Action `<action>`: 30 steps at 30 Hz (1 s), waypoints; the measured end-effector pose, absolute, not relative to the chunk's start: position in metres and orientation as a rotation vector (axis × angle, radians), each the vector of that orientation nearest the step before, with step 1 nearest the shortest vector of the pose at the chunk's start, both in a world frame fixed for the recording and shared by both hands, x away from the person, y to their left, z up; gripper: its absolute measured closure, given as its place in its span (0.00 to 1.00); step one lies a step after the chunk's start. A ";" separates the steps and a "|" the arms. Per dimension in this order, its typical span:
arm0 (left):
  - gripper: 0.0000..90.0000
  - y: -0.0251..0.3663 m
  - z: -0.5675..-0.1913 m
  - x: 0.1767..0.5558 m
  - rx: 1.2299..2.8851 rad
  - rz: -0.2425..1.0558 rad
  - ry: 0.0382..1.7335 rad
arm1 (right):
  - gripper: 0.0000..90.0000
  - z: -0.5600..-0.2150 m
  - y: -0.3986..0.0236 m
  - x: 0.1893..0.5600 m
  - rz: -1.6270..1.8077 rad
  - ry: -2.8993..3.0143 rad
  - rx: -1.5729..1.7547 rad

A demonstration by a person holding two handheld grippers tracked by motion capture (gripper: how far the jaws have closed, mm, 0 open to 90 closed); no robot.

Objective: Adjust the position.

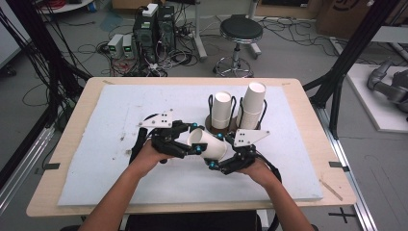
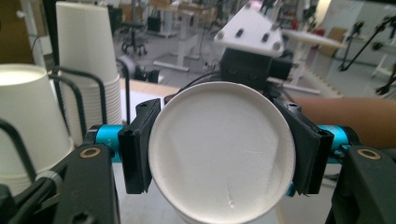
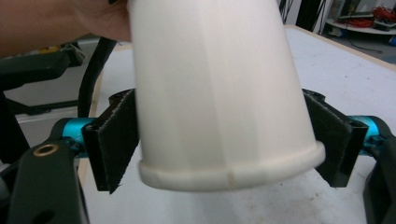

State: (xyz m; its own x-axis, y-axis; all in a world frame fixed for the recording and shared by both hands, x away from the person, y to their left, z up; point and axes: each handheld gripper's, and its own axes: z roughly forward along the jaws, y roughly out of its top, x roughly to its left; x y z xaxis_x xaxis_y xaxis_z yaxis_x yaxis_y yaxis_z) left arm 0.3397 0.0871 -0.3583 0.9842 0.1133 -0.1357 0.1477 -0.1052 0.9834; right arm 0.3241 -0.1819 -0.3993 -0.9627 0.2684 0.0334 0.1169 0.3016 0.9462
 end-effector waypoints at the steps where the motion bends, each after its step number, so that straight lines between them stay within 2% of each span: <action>1: 0.40 0.087 -0.358 0.340 1.683 -0.030 0.191 | 0.28 -0.399 -0.182 0.324 1.753 2.431 0.332; 3: 0.40 0.088 -0.358 0.339 1.681 -0.037 0.190 | 0.34 -0.399 -0.183 0.324 1.745 2.440 0.298; 4: 0.40 0.089 -0.358 0.339 1.682 -0.038 0.186 | 0.40 -0.398 -0.186 0.324 1.743 2.444 0.271; 9: 0.38 0.086 -0.359 0.337 1.743 -0.013 0.196 | 0.42 -0.396 -0.188 0.324 1.675 2.468 0.241; 10: 0.25 0.085 -0.359 0.336 1.760 0.012 0.207 | 0.42 -0.395 -0.189 0.324 1.654 2.477 0.241; 12: 0.23 0.085 -0.357 0.335 1.787 0.041 0.205 | 0.42 -0.395 -0.190 0.325 1.634 2.479 0.244; 17: 0.25 0.084 -0.358 0.335 1.836 0.032 0.182 | 0.42 -0.395 -0.189 0.324 1.570 2.520 0.217; 19: 0.33 0.084 -0.359 0.336 1.840 0.016 0.168 | 0.43 -0.395 -0.188 0.324 1.566 2.544 0.194; 22: 0.39 0.083 -0.362 0.336 1.836 -0.021 0.138 | 0.43 -0.395 -0.188 0.323 1.573 2.562 0.187; 24: 0.40 0.083 -0.363 0.338 1.830 -0.050 0.137 | 0.41 -0.396 -0.189 0.323 1.582 2.580 0.196; 28: 0.40 0.083 -0.363 0.338 1.791 -0.031 0.144 | 0.23 -0.396 -0.190 0.323 1.638 2.548 0.274; 30: 0.40 0.086 -0.363 0.339 1.754 -0.030 0.149 | 0.22 -0.395 -0.192 0.323 1.662 2.519 0.329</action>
